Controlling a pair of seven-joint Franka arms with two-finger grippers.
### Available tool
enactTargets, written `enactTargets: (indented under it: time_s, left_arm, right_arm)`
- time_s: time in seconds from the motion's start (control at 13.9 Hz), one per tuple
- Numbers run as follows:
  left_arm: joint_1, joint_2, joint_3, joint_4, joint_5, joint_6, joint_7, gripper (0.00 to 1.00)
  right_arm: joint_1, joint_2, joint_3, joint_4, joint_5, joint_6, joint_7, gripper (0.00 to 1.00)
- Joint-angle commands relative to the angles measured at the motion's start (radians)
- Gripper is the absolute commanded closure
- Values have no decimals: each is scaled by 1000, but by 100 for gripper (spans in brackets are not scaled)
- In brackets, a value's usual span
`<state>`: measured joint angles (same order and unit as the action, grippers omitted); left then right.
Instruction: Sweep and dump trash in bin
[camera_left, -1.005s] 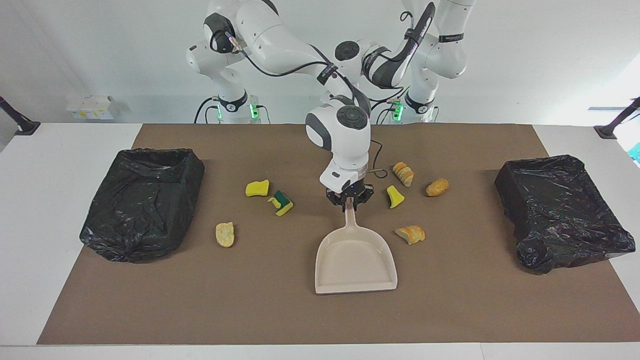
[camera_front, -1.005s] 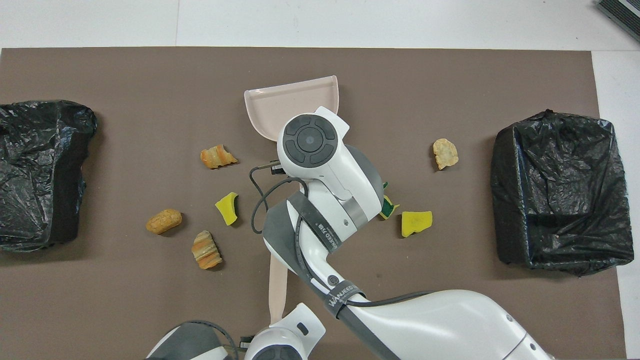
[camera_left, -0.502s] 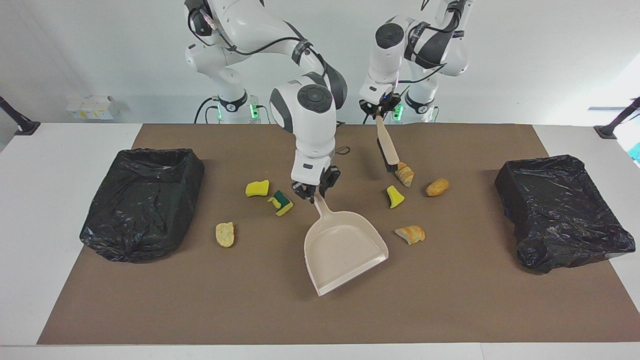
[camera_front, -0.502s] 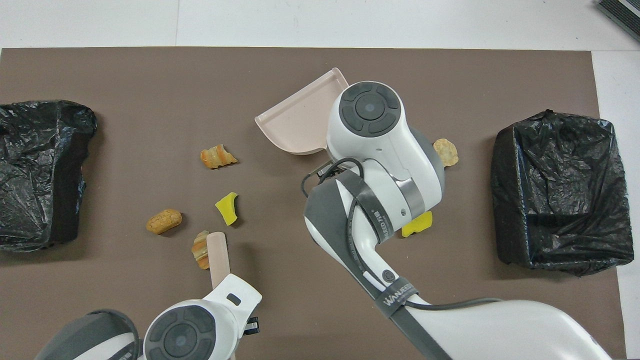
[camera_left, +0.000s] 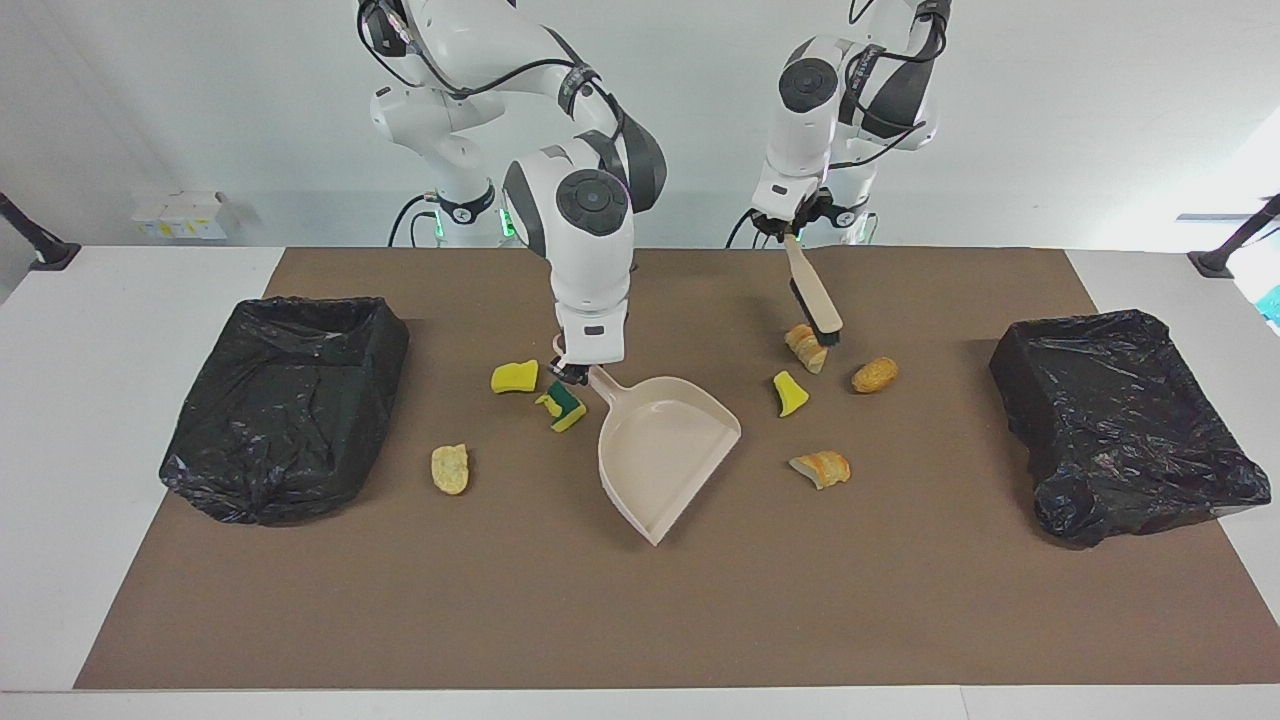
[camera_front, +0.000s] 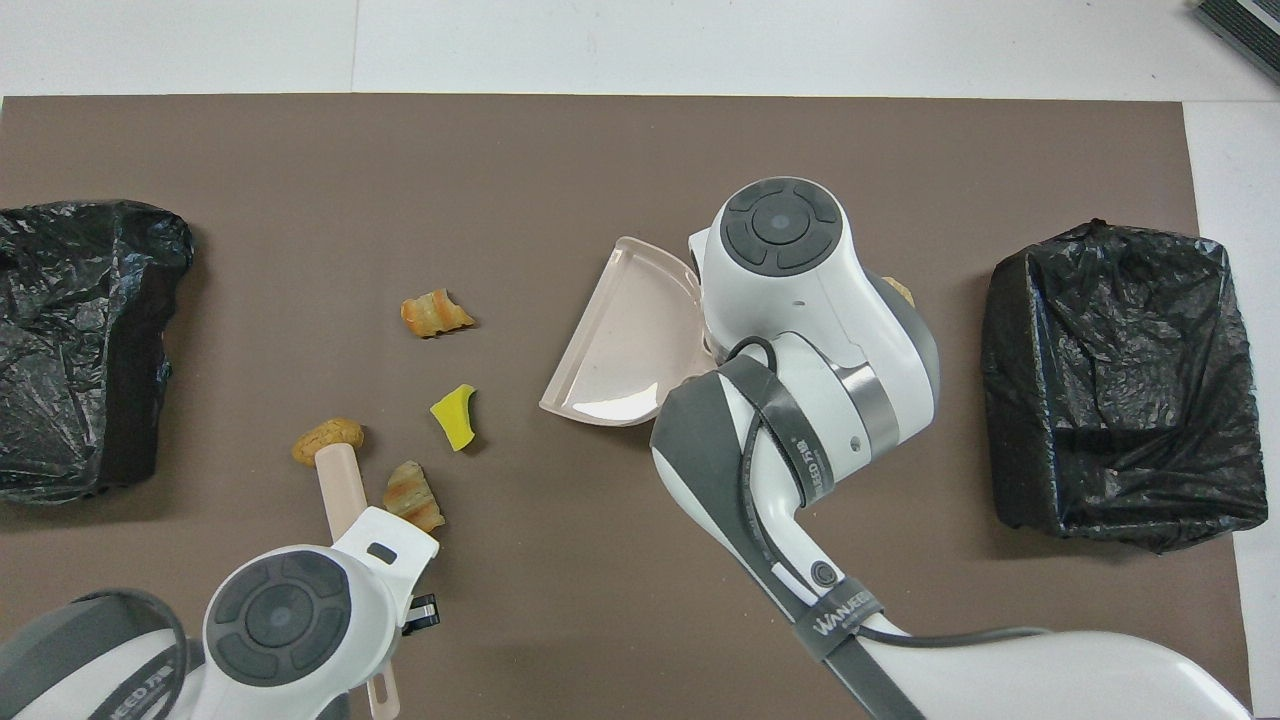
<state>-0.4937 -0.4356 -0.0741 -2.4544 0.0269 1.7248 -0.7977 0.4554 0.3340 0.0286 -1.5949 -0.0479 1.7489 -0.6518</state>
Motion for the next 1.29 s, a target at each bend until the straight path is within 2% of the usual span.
enactTargets:
  time_s: [0.0, 0.14, 0.29, 0.43, 0.93, 1.22]
  left_arm:
    - [84, -35, -7, -6, 22, -28, 5, 100]
    - [170, -31, -7, -8, 24, -27, 53, 100]
    - [289, -23, -7, -11, 24, -13, 170, 100]
    - [372, -15, -7, -11, 24, 10, 245, 100]
    - [385, 43, -10, -37, 50, 85, 247, 100]
    - [354, 87, -12, -83, 48, 156, 181, 100]
  right_arm:
    - [3, -72, 4, -88, -47, -19, -221, 100]
    - [17, -102, 4, -143, -76, 3, -235, 100]
    - [25, -137, 7, -235, -99, 119, -261, 100]
    - [26, -159, 7, -283, -141, 165, -293, 100]
    - [45, -170, 7, -300, -161, 167, -288, 100]
    - [48, -165, 7, -336, -158, 231, -293, 100]
